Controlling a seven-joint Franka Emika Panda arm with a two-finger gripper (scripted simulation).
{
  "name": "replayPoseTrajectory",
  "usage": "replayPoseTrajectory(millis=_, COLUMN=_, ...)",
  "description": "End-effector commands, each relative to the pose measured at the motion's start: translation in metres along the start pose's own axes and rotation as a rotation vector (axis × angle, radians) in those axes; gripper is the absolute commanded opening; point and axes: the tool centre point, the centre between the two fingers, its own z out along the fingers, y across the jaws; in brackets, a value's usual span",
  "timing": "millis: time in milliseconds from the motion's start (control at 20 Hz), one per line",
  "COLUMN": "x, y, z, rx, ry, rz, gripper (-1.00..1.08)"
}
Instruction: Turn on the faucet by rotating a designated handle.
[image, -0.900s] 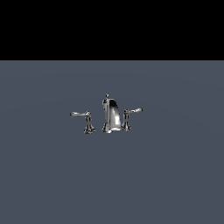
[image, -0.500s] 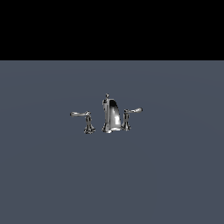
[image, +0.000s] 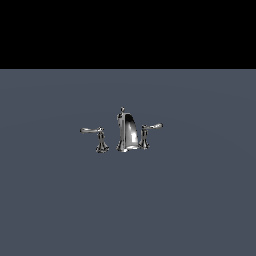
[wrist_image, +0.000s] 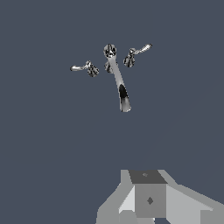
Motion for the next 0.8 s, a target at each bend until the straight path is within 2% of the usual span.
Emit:
replayPoseTrajectory(millis=0, x=0.012, y=-0.005, z=0.013, rx=0.001, ry=0.001, rz=0.051, gripper=-1.0)
replayPoseTrajectory(millis=750, x=0.107, y=-0.022, z=0.109, rx=0.004, ry=0.014, rz=0.419, gripper=-1.0)
